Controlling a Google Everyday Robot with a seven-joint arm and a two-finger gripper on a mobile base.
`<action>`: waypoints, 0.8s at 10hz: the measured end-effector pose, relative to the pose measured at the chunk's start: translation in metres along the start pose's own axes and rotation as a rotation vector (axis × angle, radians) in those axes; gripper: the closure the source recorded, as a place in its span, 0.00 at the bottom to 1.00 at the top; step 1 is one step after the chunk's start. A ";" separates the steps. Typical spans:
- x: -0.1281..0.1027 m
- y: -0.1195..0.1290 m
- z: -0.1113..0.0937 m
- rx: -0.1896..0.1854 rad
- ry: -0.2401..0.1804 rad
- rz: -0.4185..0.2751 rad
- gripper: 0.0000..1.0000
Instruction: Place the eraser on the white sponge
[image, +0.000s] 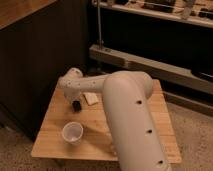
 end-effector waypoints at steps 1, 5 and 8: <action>-0.007 -0.002 -0.021 0.008 0.044 -0.013 1.00; -0.036 0.009 -0.081 0.046 0.174 -0.044 1.00; -0.042 0.024 -0.092 0.056 0.189 -0.026 1.00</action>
